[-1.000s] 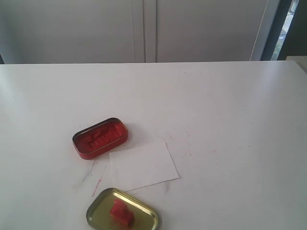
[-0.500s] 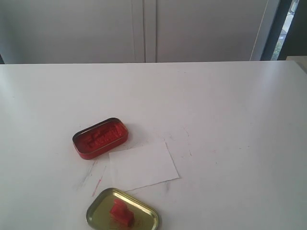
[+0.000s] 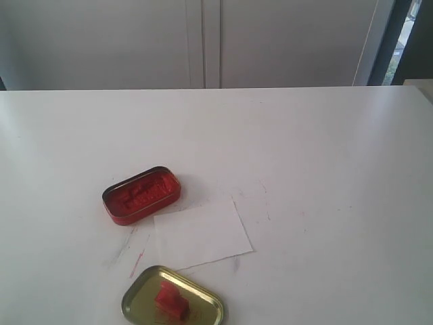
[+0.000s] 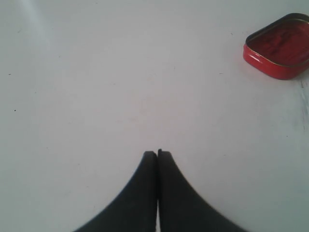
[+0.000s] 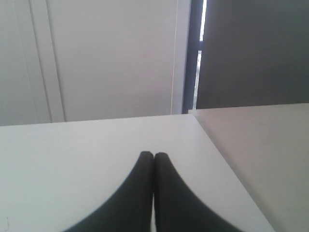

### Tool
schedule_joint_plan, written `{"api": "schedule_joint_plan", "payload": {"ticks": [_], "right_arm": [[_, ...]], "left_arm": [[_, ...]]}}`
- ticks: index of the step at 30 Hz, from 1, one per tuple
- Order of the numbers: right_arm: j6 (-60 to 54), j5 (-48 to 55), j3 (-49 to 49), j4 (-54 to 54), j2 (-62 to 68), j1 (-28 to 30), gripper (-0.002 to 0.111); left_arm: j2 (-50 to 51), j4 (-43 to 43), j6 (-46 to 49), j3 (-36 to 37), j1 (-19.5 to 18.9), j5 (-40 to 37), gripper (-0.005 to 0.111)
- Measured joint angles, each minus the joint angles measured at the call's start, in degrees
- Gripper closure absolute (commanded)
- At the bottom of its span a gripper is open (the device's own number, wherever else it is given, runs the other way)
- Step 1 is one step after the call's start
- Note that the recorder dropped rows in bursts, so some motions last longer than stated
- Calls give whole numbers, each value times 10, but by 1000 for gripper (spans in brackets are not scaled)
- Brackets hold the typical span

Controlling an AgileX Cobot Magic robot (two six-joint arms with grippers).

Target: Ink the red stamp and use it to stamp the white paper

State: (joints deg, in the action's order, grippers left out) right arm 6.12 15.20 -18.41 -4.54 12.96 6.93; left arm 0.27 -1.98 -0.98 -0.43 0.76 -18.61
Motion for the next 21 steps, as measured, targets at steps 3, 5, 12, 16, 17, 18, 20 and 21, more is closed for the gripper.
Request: {"api": "schedule_joint_plan", "payload": {"ticks": [3, 5, 12, 16, 17, 18, 20, 21], "right_arm": [[2, 33, -28, 0, 36, 0, 108], [2, 63, -50, 0, 60, 0, 108], [3, 164, -124, 0, 154, 0, 108], [3, 199, -158, 0, 200, 0, 108], [3, 202, -162, 0, 208, 0, 108], [3, 203, -163, 0, 213, 0, 108], [3, 203, -164, 0, 217, 0, 108], [3, 204, -164, 0, 217, 0, 108]], "left_arm": [[0, 0, 0, 0, 0, 0, 107], [0, 0, 0, 0, 0, 0, 107], [0, 0, 0, 0, 0, 0, 107], [0, 0, 0, 0, 0, 0, 107], [0, 0, 0, 0, 0, 0, 107], [0, 0, 0, 0, 0, 0, 107], [0, 0, 0, 0, 0, 0, 107], [0, 0, 0, 0, 0, 0, 107]]}}
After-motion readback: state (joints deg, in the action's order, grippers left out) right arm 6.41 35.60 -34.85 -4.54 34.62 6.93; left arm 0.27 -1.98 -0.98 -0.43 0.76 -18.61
